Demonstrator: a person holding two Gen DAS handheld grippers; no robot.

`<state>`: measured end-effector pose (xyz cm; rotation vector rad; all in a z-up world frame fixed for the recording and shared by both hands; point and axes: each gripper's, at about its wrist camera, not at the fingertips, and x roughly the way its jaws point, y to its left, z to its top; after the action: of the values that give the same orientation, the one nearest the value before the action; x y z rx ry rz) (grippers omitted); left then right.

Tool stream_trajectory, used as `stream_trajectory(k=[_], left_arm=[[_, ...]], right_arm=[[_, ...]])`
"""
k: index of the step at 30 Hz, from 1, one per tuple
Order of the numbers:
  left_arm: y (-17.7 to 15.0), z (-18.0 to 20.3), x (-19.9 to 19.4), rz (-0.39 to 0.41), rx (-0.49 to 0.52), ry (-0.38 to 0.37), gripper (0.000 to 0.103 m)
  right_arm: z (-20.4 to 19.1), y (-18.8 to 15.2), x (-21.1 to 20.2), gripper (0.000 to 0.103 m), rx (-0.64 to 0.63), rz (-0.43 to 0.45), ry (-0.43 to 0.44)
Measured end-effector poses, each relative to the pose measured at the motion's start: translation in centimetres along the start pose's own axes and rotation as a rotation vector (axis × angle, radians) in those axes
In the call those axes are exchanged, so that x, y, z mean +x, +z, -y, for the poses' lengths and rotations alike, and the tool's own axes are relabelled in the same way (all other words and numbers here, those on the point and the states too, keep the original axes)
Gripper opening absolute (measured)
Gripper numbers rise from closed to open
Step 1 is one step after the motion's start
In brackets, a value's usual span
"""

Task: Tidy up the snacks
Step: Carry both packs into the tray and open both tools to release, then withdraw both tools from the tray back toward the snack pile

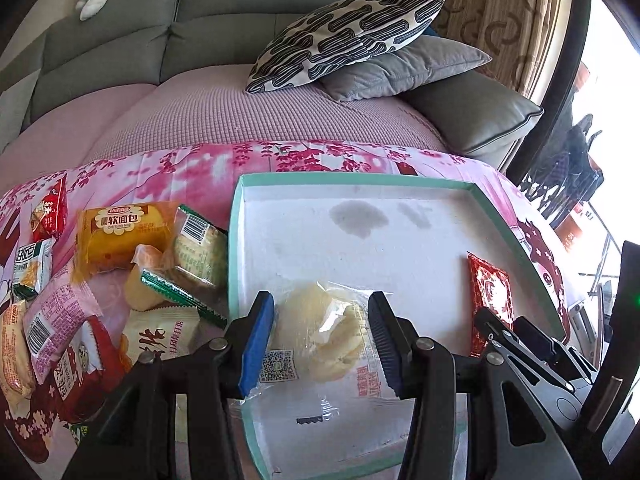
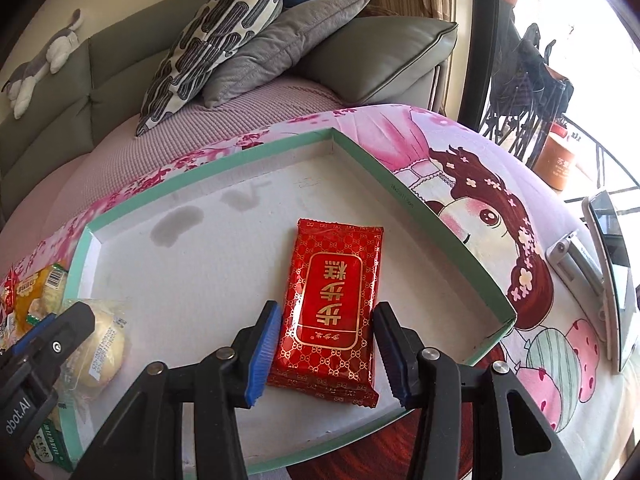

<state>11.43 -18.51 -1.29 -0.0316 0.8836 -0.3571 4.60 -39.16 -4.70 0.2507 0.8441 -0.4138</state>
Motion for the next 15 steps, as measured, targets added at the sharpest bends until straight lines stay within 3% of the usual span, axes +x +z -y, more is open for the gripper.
stream_trajectory(k=[4, 11, 13, 15], left_arm=[[-0.1, -0.2, 0.5, -0.032, -0.014, -0.002, 0.065], [0.1, 0.0, -0.4, -0.037, -0.016, -0.014, 0.070], [0.3, 0.0, -1.1, -0.025, -0.012, -0.023, 0.079], [0.4, 0.0, -1.8, -0.014, -0.022, -0.029, 0.089]], right_arm=[[-0.2, 0.0, 0.1, 0.065, -0.014, -0.009, 0.008], [-0.7, 0.2, -0.7, 0.092, -0.032, 0.044, 0.025], [-0.7, 0.3, -1.0, 0.101, -0.035, 0.061, 0.024], [-0.6, 0.3, -1.1, 0.103, -0.034, 0.072, 0.031]])
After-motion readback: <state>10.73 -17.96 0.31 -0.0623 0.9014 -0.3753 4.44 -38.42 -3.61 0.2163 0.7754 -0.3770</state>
